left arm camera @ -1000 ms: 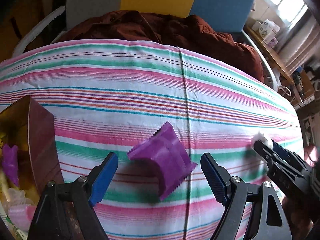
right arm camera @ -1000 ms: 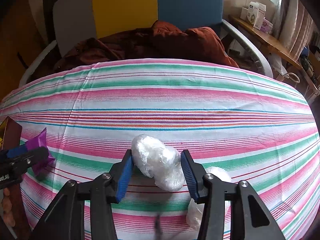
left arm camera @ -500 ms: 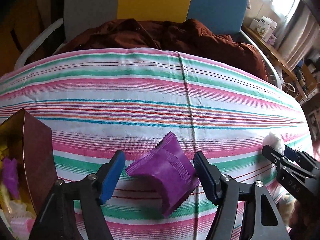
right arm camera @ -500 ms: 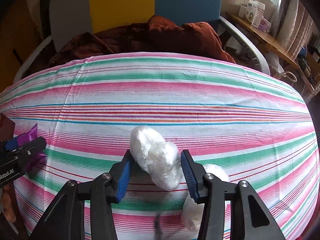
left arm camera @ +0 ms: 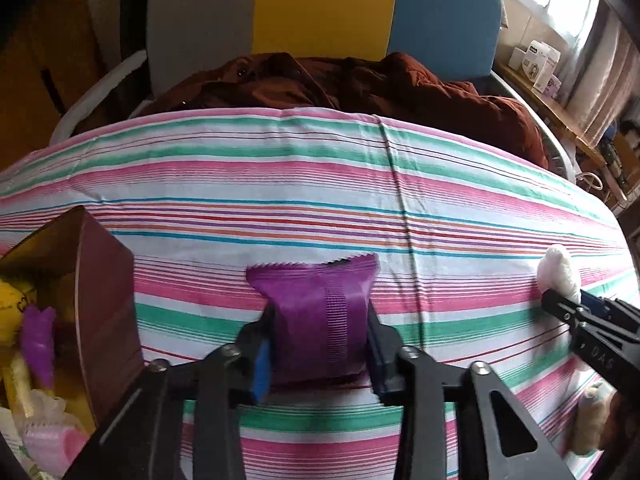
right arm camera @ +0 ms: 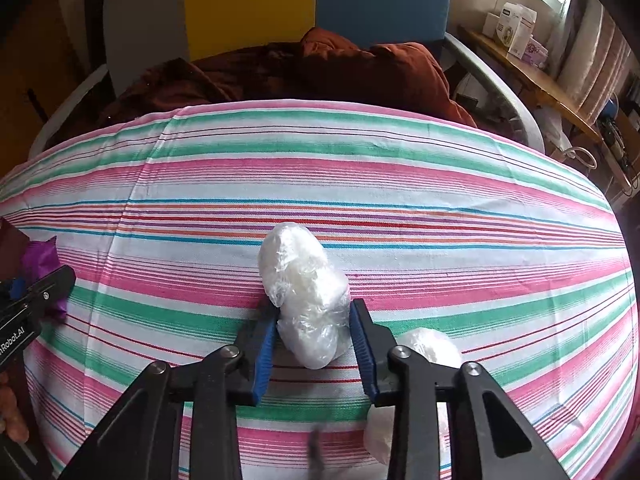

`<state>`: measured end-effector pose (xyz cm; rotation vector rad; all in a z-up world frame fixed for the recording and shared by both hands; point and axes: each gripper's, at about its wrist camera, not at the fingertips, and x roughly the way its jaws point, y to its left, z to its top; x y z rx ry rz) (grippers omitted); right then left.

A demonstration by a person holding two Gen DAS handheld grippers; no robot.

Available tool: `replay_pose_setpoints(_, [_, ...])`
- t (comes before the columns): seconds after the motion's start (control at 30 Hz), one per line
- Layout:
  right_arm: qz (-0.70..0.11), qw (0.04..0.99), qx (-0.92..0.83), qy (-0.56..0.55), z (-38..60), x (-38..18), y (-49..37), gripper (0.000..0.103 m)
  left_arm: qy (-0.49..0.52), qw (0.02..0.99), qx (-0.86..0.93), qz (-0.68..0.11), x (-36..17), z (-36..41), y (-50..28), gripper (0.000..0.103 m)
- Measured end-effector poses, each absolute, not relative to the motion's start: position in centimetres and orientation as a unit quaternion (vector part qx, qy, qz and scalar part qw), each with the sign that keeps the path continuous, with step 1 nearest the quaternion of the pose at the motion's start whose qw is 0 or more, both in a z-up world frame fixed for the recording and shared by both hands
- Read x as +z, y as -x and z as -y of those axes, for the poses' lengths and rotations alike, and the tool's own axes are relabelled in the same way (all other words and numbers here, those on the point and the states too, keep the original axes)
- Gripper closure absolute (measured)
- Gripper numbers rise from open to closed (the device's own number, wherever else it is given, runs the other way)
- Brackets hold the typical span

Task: Organize objects
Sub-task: 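Grasp the purple packet with the left tool while the right tool grasps a white wrapped item, then carry the purple packet and white wrapped item into the gold tray and release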

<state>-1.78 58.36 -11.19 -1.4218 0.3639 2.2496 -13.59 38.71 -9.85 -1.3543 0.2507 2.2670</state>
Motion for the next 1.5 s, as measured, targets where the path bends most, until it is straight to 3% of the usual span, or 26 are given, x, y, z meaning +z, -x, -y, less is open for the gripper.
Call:
replay_pose_setpoints(0.27, [-0.169, 0.174, 0.844, 0.479, -58.2, -9.6, 1.7, 0.070, 0.483, 0.273, 0.825, -0.106, -9.2, -39.1, 12.2, 0.068])
replay_pose_setpoints(0.63, [-0.139, 0.115, 0.860, 0.477, -55.0, -9.2, 2.5, 0.070, 0.420, 0.315, 0.841, -0.131, -5.0, -36.7, 8.4, 0.068])
replay_pose_setpoints(1.0, [-0.116, 0.100, 0.856, 0.494, -51.7, -9.4, 2.7, 0.070, 0.369, 0.308, 0.869, -0.116, -0.1, -29.2, 5.2, 0.067])
replay_pose_setpoints(1.5, [-0.106, 0.050, 0.870, 0.479, -42.5, -6.2, 2.7, 0.070, 0.355, 0.268, 0.892, -0.084, 1.1, -19.8, 4.2, 0.067])
